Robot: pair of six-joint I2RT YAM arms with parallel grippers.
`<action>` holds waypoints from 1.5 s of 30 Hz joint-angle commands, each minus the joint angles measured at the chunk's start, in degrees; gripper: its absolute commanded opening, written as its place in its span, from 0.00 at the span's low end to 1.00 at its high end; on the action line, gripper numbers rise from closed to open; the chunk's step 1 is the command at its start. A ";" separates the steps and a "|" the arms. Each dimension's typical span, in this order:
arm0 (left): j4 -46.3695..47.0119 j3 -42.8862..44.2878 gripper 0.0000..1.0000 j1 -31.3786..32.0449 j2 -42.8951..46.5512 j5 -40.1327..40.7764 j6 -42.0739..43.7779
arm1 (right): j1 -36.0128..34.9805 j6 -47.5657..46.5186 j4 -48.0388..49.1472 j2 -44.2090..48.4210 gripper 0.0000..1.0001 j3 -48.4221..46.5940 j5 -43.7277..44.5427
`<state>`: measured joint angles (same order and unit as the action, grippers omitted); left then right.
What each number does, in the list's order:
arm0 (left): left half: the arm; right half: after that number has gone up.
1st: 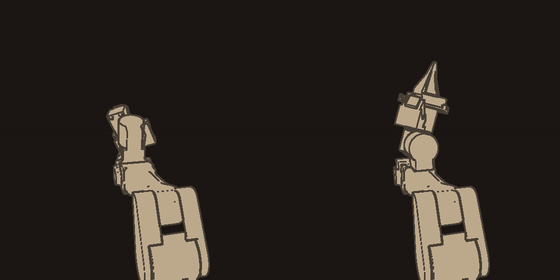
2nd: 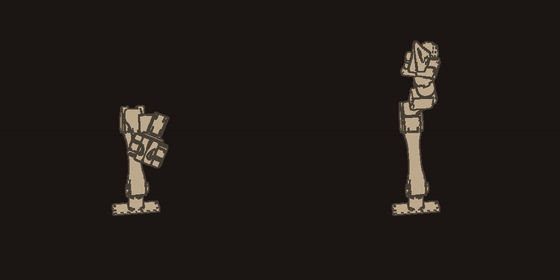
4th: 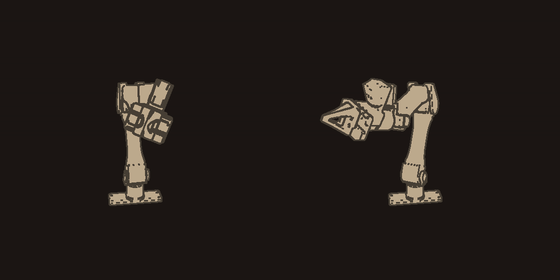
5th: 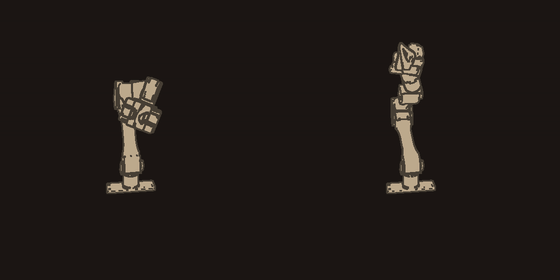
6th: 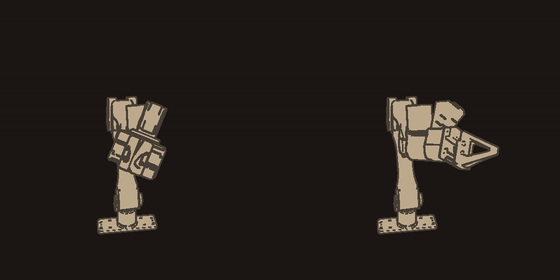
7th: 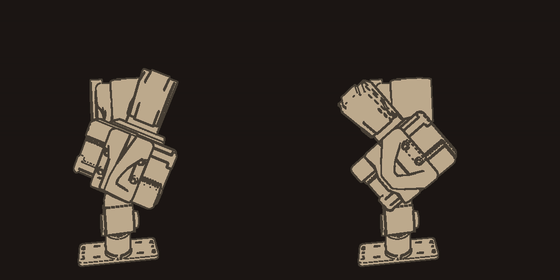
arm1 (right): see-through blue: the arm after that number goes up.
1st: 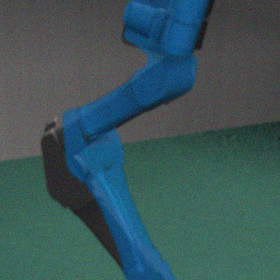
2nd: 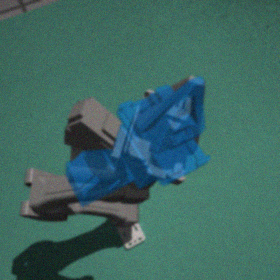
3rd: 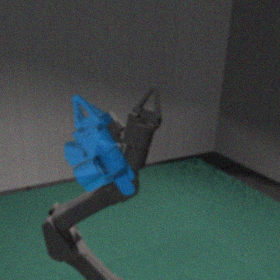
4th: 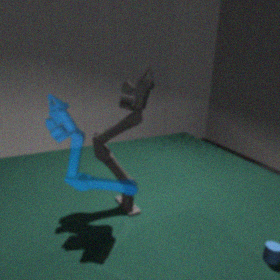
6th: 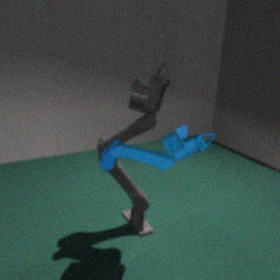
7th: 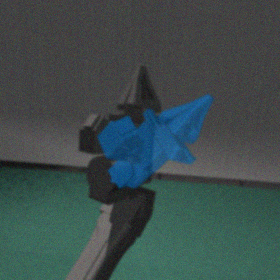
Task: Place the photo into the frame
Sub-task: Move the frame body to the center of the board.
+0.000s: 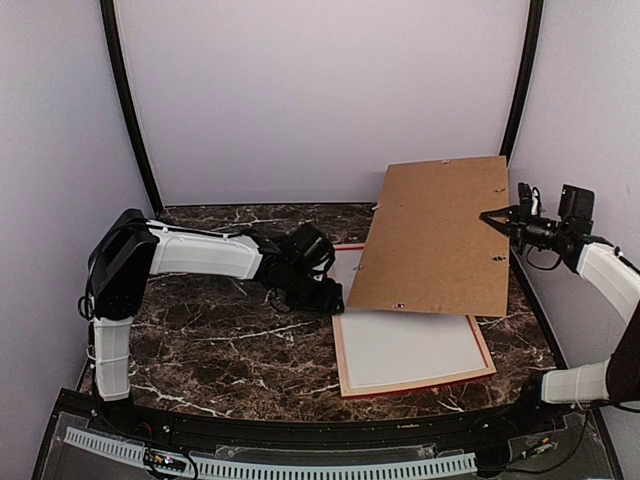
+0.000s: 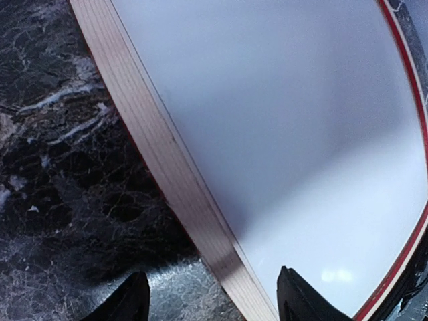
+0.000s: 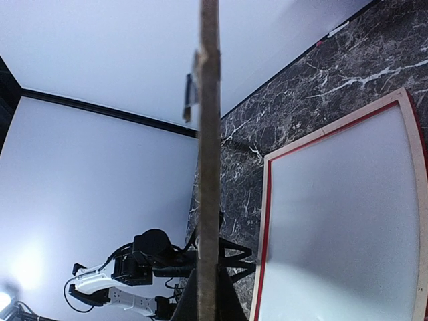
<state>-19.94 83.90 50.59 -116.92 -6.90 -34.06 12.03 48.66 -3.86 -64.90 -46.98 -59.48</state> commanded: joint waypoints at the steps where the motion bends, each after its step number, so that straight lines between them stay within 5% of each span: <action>1: -3.14 3.22 0.65 0.56 -1.81 2.30 1.43 | 0.45 1.34 6.18 1.82 0.00 0.75 -3.71; 23: -4.00 0.90 0.34 -0.05 -4.86 5.10 0.86 | 1.06 -3.02 1.22 2.29 0.00 2.31 -2.96; 34: 1.47 -12.98 0.23 -4.16 3.73 6.26 -2.19 | 0.85 -7.39 -4.01 2.52 0.00 3.42 -2.66; 45: 3.01 -27.90 0.21 -6.87 15.52 7.90 -4.22 | -5.07 -5.66 -3.39 5.15 0.00 7.85 0.20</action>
<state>-11.70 61.47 44.14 -104.51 -1.19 -37.12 9.34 41.89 -11.29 -61.45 -40.07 -58.59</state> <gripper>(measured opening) 0.215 0.015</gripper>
